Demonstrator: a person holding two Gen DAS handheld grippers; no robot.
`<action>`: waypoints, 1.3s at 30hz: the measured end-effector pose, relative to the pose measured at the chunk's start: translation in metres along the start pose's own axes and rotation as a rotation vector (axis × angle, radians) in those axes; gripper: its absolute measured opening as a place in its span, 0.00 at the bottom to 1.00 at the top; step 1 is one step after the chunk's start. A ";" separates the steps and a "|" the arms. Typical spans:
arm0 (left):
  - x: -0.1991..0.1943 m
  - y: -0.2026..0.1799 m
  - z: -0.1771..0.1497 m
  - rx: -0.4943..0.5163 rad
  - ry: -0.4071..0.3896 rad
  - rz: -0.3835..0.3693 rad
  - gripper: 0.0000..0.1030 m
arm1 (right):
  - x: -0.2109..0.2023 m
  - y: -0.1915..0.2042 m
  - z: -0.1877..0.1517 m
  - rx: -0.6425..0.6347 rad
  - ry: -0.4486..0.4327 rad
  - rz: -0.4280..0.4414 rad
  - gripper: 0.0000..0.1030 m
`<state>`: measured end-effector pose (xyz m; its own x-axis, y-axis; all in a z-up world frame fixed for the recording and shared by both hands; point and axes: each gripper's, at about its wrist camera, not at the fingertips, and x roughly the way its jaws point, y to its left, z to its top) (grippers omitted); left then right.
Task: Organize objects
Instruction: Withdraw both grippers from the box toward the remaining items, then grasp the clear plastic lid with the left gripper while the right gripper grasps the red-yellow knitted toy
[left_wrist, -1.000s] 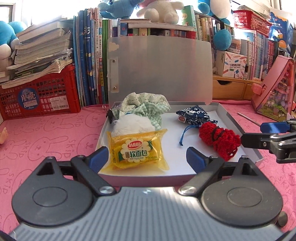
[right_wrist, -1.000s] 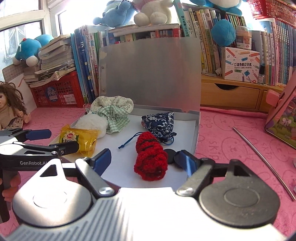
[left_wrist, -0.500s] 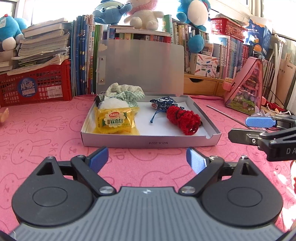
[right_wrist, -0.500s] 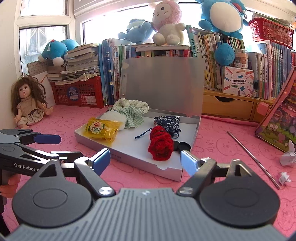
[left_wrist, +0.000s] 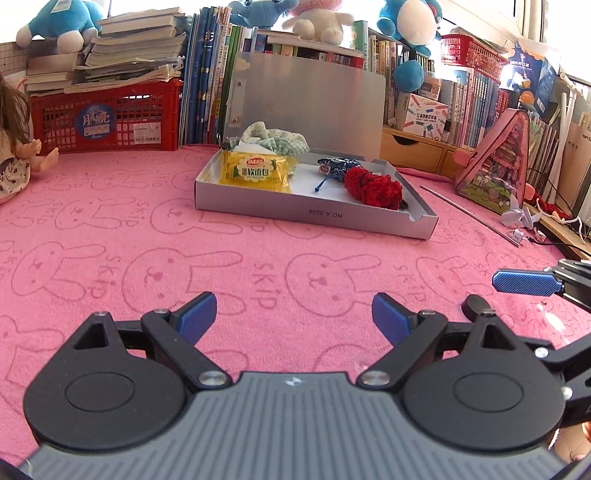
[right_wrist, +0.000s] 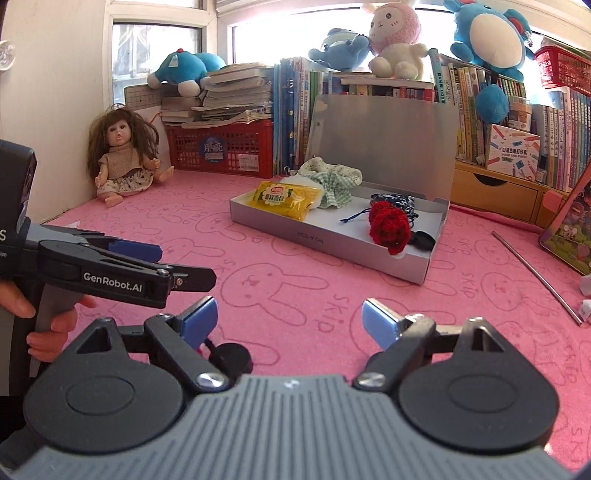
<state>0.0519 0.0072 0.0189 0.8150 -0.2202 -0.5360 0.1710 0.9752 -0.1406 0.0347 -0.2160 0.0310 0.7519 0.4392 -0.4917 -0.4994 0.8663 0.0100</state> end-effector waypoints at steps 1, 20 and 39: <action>-0.002 0.000 -0.003 0.000 0.002 0.002 0.91 | 0.000 0.005 -0.003 -0.009 0.006 0.012 0.89; -0.006 -0.002 -0.023 0.032 0.039 0.013 0.91 | 0.007 0.029 -0.030 -0.088 0.080 -0.053 0.88; -0.009 -0.001 -0.026 0.064 0.036 0.055 0.91 | 0.008 0.022 -0.032 -0.030 0.099 -0.048 0.61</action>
<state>0.0300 0.0080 0.0026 0.8037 -0.1654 -0.5715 0.1622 0.9851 -0.0570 0.0159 -0.2013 -0.0009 0.7295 0.3705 -0.5749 -0.4779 0.8775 -0.0408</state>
